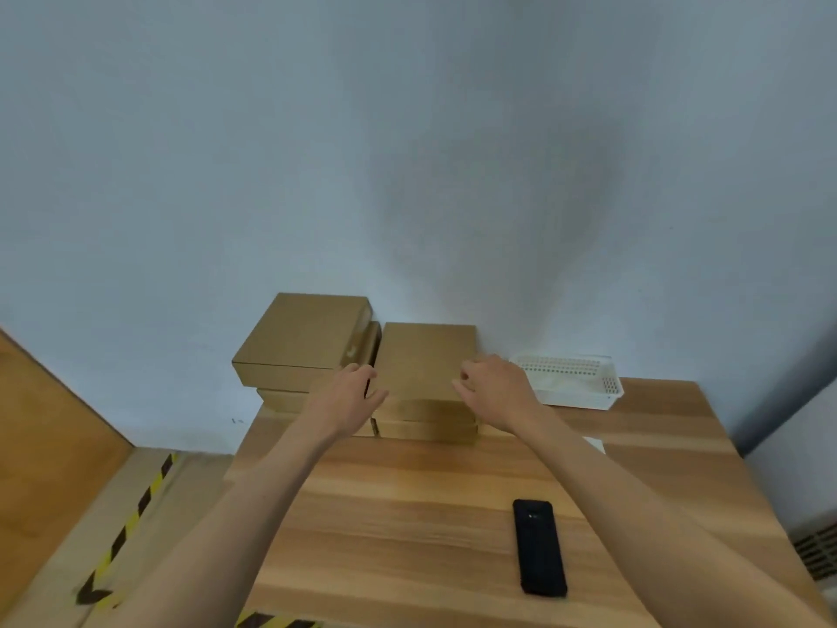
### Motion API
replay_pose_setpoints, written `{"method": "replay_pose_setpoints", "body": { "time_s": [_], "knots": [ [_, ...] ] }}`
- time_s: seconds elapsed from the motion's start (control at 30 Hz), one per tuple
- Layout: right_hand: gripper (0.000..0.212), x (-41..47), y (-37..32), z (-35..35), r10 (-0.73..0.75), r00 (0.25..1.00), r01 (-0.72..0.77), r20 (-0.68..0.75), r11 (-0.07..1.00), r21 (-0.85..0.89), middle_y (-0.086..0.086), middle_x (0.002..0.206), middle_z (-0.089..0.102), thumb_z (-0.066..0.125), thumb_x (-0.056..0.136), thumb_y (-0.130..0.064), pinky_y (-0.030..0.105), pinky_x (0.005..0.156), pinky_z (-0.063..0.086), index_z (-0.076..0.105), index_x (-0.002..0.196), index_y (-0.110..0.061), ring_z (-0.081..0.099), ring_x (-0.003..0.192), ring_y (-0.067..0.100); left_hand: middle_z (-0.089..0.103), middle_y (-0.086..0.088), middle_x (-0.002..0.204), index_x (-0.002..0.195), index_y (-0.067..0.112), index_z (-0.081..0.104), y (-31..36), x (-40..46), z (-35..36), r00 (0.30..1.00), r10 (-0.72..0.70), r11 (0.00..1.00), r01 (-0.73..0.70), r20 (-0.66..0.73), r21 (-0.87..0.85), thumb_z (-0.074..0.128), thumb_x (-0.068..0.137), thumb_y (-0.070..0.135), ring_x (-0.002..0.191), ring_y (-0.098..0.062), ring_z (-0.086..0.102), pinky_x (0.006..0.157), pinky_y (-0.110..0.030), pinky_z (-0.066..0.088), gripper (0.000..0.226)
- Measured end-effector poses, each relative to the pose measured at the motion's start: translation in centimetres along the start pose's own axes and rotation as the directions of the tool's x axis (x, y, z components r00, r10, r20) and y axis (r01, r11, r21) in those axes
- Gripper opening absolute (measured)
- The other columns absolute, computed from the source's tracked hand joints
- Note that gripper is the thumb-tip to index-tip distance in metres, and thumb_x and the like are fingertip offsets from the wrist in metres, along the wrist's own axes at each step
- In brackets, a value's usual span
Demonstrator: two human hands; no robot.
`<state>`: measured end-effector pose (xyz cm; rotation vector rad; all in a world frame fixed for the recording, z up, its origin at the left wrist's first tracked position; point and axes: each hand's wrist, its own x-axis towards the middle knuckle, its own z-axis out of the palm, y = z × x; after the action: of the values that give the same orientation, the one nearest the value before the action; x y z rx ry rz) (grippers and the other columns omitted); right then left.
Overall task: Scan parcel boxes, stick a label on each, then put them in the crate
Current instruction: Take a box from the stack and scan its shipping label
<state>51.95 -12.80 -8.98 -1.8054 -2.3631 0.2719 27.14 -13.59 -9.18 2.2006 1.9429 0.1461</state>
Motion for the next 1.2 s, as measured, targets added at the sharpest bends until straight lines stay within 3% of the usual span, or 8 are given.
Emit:
{"method": "replay_pose_setpoints", "body": {
  "time_s": [0.2,0.47,0.67,0.77,0.87,0.93,1.03,1.2],
  "knots": [
    [0.033,5.0,2.7,3.6,0.065,0.996,-0.066,0.057,0.998,0.012,0.006,0.094,0.065,0.042,0.104,-0.042,0.044,0.08,0.053,0.059,0.091,-0.016,0.062,0.09,0.027,0.056,-0.007,0.143,0.145,0.014,0.05,-1.7,5.3,3.1,0.996,-0.034,0.999,0.035,0.079,-0.008,0.045,0.105,0.047,0.127,-0.026,0.055,0.1,-0.041,0.049,0.052],
    [0.04,9.8,6.3,9.8,0.152,0.979,-0.156,0.138,0.988,0.018,0.007,0.105,0.063,0.042,0.104,-0.046,0.044,0.082,0.052,0.063,0.108,-0.012,0.06,0.099,0.028,0.058,-0.014,0.137,0.143,0.009,0.051,-4.0,10.8,8.7,0.979,-0.102,0.991,0.116,0.177,-0.068,0.045,0.105,0.042,0.125,-0.033,0.054,0.101,-0.044,0.047,0.05],
    [0.048,11.1,6.9,14.4,0.278,0.949,-0.289,0.147,0.956,0.056,0.012,0.111,0.062,0.042,0.104,-0.049,0.044,0.082,0.053,0.06,0.118,-0.007,0.061,0.102,0.031,0.059,-0.017,0.127,0.135,0.004,0.052,-6.3,13.1,12.4,0.959,-0.175,0.972,0.205,0.223,-0.117,0.048,0.104,0.039,0.115,-0.037,0.058,0.093,-0.045,0.049,0.046],
    [0.049,11.3,7.0,16.2,0.357,0.923,-0.372,0.146,0.923,0.097,0.014,0.111,0.061,0.043,0.104,-0.05,0.042,0.078,0.049,0.053,0.121,-0.004,0.06,0.1,0.032,0.062,-0.019,0.117,0.132,0.002,0.047,-7.0,13.7,14.2,0.947,-0.205,0.96,0.244,0.246,-0.137,0.05,0.104,0.038,0.109,-0.039,0.061,0.079,-0.04,0.045,0.046],
    [0.05,11.6,7.3,18.2,0.435,0.861,-0.503,0.263,0.806,0.313,0.015,0.118,0.062,0.045,0.103,-0.049,0.045,0.087,0.051,0.05,0.125,-0.004,0.06,0.105,0.032,0.057,-0.023,0.13,0.143,-0.001,0.038,-7.2,14.1,15.4,0.923,-0.247,0.919,0.32,0.295,-0.231,0.05,0.104,0.038,0.119,-0.04,0.057,0.089,-0.043,0.048,0.057],
    [0.052,11.6,7.5,19.5,0.465,0.823,-0.568,0.325,0.669,0.48,0.014,0.129,0.06,0.049,0.102,-0.048,0.049,0.098,0.049,0.047,0.132,-0.005,0.059,0.115,0.032,0.039,-0.025,0.151,0.153,-0.004,0.026,-7.1,14.4,15.5,0.916,-0.27,0.897,0.351,0.296,-0.269,0.049,0.105,0.037,0.135,-0.04,0.045,0.105,-0.047,0.043,0.067],
    [0.052,11.2,7.1,20.3,0.476,0.801,-0.584,0.362,0.491,0.647,0.01,0.142,0.055,0.052,0.103,-0.04,0.048,0.11,0.043,0.041,0.142,-0.009,0.053,0.13,0.028,0.022,-0.023,0.163,0.157,-0.004,0.017,-7.2,14.8,15.9,0.912,-0.283,0.903,0.358,0.297,-0.238,0.047,0.106,0.038,0.146,-0.038,0.033,0.111,-0.047,0.037,0.072],
    [0.058,9.8,6.8,19.8,0.464,0.803,-0.564,0.374,0.39,0.728,0.0,0.148,0.05,0.054,0.104,-0.035,0.035,0.112,0.039,0.032,0.153,-0.014,0.047,0.136,0.02,0.031,-0.023,0.155,0.148,0.0,0.04,-7.6,14.1,16.8,0.919,-0.265,0.917,0.333,0.292,-0.218,0.05,0.104,0.042,0.139,-0.041,0.04,0.108,-0.048,0.041,0.062]
  ]
}}
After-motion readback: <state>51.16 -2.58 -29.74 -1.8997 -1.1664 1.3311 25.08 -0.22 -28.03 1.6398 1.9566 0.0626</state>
